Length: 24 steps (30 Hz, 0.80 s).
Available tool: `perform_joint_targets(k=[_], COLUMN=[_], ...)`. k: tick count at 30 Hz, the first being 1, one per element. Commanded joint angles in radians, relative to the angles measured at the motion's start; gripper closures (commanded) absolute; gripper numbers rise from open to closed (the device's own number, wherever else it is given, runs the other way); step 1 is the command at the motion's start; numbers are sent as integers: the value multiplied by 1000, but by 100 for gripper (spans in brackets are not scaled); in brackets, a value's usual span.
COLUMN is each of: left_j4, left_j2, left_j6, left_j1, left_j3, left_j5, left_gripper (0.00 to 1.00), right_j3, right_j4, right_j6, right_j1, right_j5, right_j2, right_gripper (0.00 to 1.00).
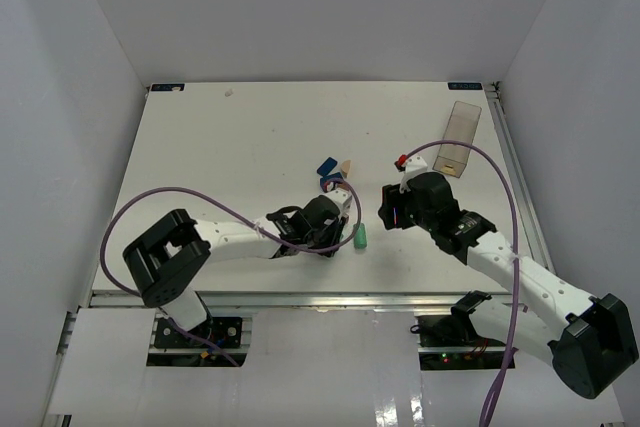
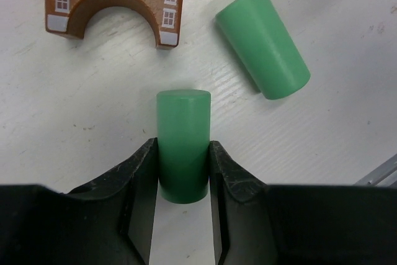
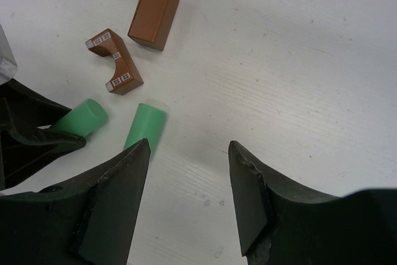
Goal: Build the wood block tower
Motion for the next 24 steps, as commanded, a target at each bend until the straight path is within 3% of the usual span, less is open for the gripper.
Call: perform_joint_targets(k=[1,7,11,18,24], left_j4=[-2,151,312,298,331], left_j2=[-166,-433,-626,-669,-660], left_j6=[-16,33,92,130,137], left_j1=[-3,-3,-4,-5,-5], left_j3=[-43,-189,-335,-359,-372], left_j5=[-29,-6,138,180,204], left_gripper=[100,100,100,100,100], right_j3=[7,43,62,38,44], right_j4=[37,63,150,340,383], right_j6=[6,36,107,214,257], right_j1=[9,22,30,49,69], right_j5=[-82,-310,-517,-672,-714], right_j2=[-29,-33,2,28,80], right_gripper=[39,34,31,20,20])
